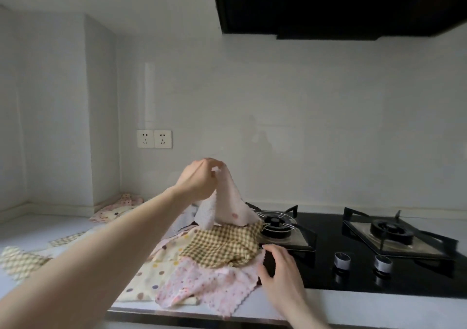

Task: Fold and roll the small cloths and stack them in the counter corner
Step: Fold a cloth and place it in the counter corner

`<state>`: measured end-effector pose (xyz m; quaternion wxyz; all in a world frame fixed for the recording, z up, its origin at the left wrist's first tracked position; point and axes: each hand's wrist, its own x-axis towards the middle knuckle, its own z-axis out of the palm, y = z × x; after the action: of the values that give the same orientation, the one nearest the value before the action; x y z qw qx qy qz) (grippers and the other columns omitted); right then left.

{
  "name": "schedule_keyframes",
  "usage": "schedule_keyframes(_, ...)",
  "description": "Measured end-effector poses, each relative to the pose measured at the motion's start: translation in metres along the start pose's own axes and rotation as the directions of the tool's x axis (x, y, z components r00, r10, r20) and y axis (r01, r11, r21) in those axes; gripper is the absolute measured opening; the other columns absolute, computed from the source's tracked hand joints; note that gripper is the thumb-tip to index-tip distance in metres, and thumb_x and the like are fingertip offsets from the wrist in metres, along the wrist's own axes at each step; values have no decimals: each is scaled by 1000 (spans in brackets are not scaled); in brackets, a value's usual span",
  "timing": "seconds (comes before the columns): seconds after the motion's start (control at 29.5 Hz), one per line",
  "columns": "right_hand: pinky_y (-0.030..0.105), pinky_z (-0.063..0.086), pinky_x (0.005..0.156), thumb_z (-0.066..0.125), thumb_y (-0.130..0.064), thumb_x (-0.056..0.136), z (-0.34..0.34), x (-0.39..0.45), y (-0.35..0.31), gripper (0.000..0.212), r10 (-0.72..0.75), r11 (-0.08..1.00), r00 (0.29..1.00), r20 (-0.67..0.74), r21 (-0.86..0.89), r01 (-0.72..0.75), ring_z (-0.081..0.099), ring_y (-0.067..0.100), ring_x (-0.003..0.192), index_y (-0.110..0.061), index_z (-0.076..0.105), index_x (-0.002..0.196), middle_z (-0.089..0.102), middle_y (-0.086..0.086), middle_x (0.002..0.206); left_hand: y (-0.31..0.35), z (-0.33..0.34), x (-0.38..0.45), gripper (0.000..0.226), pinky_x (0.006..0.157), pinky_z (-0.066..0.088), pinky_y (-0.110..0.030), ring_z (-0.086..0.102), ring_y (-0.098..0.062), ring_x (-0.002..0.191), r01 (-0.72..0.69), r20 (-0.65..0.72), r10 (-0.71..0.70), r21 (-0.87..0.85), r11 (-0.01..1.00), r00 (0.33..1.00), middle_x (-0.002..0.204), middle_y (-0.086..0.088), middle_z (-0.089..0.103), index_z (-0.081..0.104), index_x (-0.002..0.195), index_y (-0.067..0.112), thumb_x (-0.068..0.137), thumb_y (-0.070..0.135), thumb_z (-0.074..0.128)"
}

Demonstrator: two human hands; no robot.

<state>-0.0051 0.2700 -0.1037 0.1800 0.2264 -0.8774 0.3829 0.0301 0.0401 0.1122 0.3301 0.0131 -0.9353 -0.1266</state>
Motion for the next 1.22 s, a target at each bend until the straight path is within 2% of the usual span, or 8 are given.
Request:
schedule_keyframes(0.14,22,35,110,63,-52,94,-35,4,-49,57,-31,990,998,-62,134,39,37,-5,127,-35,42,145,39,-28,135,27,-41,-5,40,91,54,-35,66,-28,116,-47,-26,47,-1,999,999,126,2,73,76,117,31,96,11,49)
schedule_keyframes(0.3,30,41,110,71,-59,85,-78,-2,-98,67,-42,992,999,-25,122,45,44,-1,125,-34,45,142,44,-27,134,55,-80,-36,15,89,59,-33,73,-11,94,-97,-9,97,-108,989,995,100,10,79,83,98,27,88,26,72)
schedule_keyframes(0.47,41,59,83,72,-43,85,-112,-11,-104,18,-37,999,999,-27,-18,37,68,7,88,-29,72,97,73,-16,94,74,-109,-73,9,81,61,-27,73,-3,77,-96,-37,90,-242,965,995,78,15,77,83,78,30,73,34,89)
schedule_keyframes(0.71,24,46,64,67,-51,93,-170,-23,-95,30,-86,996,986,145,22,84,60,-1,68,-27,72,77,68,-20,69,75,-123,-102,14,78,62,-30,72,-6,75,-52,2,54,-241,969,999,72,13,76,78,69,30,71,23,90)
schedule_keyframes(0.88,33,24,59,54,-50,101,-193,-24,-89,54,-129,992,987,97,1,130,33,9,54,-10,43,66,32,-7,54,74,-123,-108,10,79,55,-28,69,-12,84,-41,72,55,-182,982,996,91,8,73,71,90,28,88,18,73)
schedule_keyframes(0.98,31,33,61,59,-49,99,-203,-28,-91,44,-131,991,987,90,2,132,43,7,57,-16,64,71,52,-2,57,77,-123,-111,25,81,46,-28,63,-20,95,-75,150,92,-116,990,984,103,5,65,69,112,28,97,14,54)
schedule_keyframes(1.08,25,43,65,70,-48,92,-211,-32,-95,26,-128,992,988,91,22,126,59,1,66,-28,75,75,71,-15,70,79,-119,-115,33,81,42,-24,60,-18,95,-113,209,126,-71,991,970,100,6,66,74,107,26,99,10,47)
schedule_keyframes(1.22,29,46,69,71,-50,91,-216,-23,-88,25,-125,992,992,29,23,124,66,10,77,-30,77,77,73,-12,75,80,-110,-113,27,81,42,-24,60,-20,95,-92,236,108,-78,993,966,99,4,66,74,108,22,99,14,49)
